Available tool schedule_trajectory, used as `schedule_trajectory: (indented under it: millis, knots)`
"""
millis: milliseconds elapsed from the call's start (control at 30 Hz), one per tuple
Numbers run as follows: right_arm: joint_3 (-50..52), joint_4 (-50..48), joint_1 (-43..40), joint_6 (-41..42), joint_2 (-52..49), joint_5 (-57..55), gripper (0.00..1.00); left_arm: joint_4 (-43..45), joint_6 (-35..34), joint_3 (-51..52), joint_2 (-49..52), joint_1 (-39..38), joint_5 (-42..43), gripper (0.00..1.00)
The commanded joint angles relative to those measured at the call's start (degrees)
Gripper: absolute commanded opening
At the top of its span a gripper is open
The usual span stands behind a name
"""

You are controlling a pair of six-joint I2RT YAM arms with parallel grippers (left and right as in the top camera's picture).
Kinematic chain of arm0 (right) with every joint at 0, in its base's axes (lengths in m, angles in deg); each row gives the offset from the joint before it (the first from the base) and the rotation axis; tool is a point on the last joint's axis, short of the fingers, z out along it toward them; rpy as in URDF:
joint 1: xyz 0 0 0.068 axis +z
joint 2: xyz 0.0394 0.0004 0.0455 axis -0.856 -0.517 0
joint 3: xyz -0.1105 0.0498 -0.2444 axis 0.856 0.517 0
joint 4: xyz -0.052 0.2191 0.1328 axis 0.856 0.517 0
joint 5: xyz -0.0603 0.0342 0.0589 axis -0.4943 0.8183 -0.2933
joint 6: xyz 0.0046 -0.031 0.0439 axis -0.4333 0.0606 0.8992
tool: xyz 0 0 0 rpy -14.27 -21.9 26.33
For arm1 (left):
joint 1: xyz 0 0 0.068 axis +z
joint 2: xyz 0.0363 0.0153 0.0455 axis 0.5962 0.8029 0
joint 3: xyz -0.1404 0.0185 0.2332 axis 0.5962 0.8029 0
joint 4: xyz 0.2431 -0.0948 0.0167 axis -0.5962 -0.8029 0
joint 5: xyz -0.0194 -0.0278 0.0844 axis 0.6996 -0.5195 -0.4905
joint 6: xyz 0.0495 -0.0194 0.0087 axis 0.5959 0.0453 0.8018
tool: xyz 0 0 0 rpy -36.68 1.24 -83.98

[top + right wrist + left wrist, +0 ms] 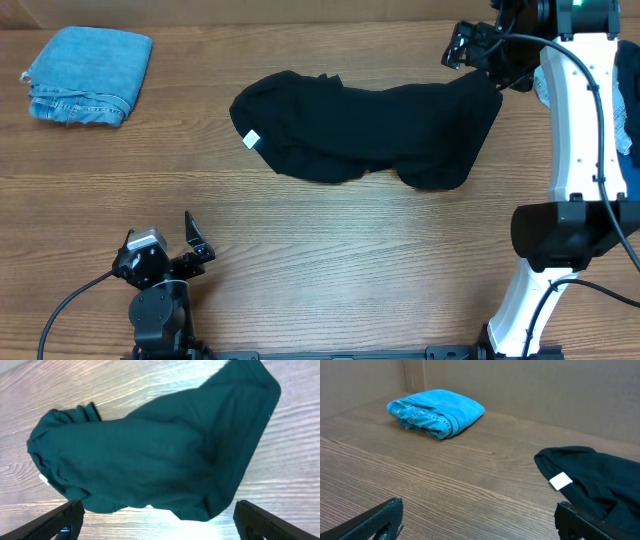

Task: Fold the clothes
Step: 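Reach the left gripper to the shirt's left edge and grasp it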

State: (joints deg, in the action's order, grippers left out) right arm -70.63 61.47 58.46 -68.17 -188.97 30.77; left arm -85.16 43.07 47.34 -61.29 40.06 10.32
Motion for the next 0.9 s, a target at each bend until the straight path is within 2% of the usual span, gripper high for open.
schedule_trajectory:
  millis: [0,167,300,433,500,533,667,867]
  knots:
    - [0.26,-0.09,-0.31,1.05,-0.37,-0.13,1.00,3.32,0.11,0.22,-0.50,-0.07,-0.13,1.00]
    - [0.26,-1.81,-0.31,1.03,-0.37,3.54,1.00,11.82,-3.39,0.13,-0.50,-0.11,17.59,1.00]
    - [0.31,-1.60,-0.31,1.03,-0.37,4.15,1.00,9.66,-11.87,-2.14,0.24,-0.13,21.49,1.00]
    - [1.14,-1.09,-0.31,1.03,-0.39,4.15,1.00,6.25,-12.48,-10.12,5.81,-0.13,22.27,1.00]
    - [2.16,-1.31,-0.31,1.03,-0.39,4.15,1.00,4.87,-11.82,-15.93,11.28,-0.11,22.23,1.00]
    - [4.26,-2.27,-0.31,1.03,-0.39,4.17,1.00,3.10,-11.56,-22.62,18.34,-0.11,22.27,1.00]
    - [9.33,-3.74,-0.20,1.03,-0.39,4.20,1.00,-3.23,-7.91,-38.25,35.71,-0.13,25.88,1.00]
    - [16.04,-5.27,-0.20,1.03,-0.39,5.22,1.00,-14.49,-2.99,-64.59,63.25,-0.90,39.30,1.00]
